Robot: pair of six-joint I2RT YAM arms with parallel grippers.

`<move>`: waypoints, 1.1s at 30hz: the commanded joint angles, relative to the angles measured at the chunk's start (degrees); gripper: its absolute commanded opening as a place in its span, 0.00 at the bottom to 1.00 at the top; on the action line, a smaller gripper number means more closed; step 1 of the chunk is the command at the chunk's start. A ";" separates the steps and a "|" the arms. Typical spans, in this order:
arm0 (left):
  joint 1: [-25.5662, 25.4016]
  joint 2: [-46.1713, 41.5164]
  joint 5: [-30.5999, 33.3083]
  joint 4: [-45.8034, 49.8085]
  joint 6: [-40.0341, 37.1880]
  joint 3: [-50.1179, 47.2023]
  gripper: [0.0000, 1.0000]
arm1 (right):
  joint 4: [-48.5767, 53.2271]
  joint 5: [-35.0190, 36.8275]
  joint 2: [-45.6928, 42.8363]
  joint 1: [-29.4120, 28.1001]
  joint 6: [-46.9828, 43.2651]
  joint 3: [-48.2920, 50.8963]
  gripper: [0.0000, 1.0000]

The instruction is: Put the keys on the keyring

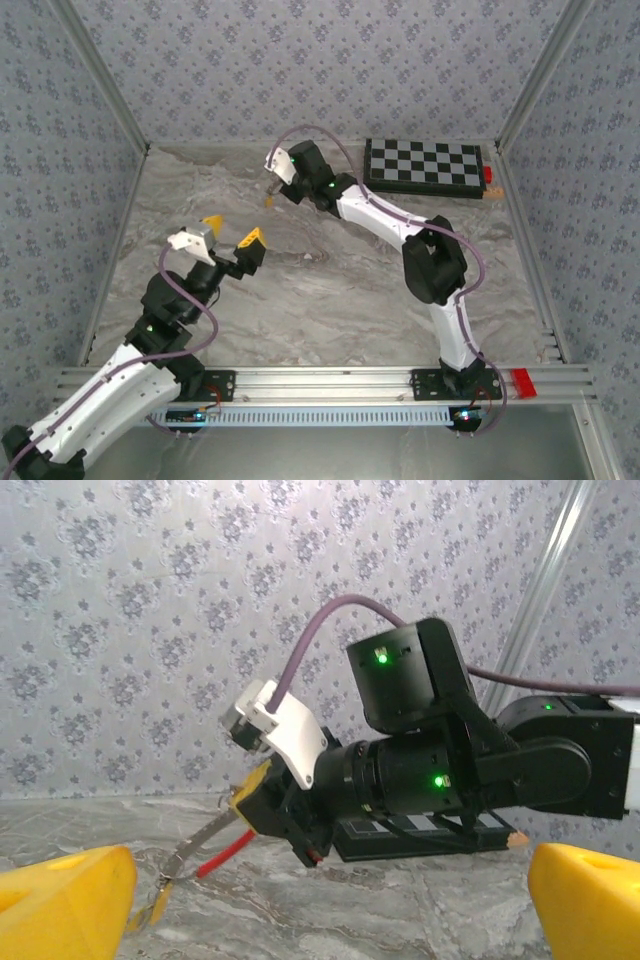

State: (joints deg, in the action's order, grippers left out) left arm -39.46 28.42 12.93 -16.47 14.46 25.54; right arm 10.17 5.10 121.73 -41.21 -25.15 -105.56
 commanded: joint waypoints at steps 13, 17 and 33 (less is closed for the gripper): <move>1.28 -0.92 2.15 -1.54 0.83 -1.46 1.00 | -6.50 0.78 -8.06 -0.95 4.41 18.04 0.00; 1.46 -0.57 2.02 -1.71 1.10 -1.55 1.00 | -6.99 1.13 -10.63 -2.18 4.40 22.02 0.00; 1.85 0.05 0.92 -2.39 2.07 -1.81 1.00 | -3.18 0.89 -18.58 -5.59 9.11 34.90 0.00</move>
State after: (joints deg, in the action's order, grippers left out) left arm -38.13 28.64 14.37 -16.56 15.81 23.81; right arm 5.30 5.74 106.08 -46.17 -18.70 -71.81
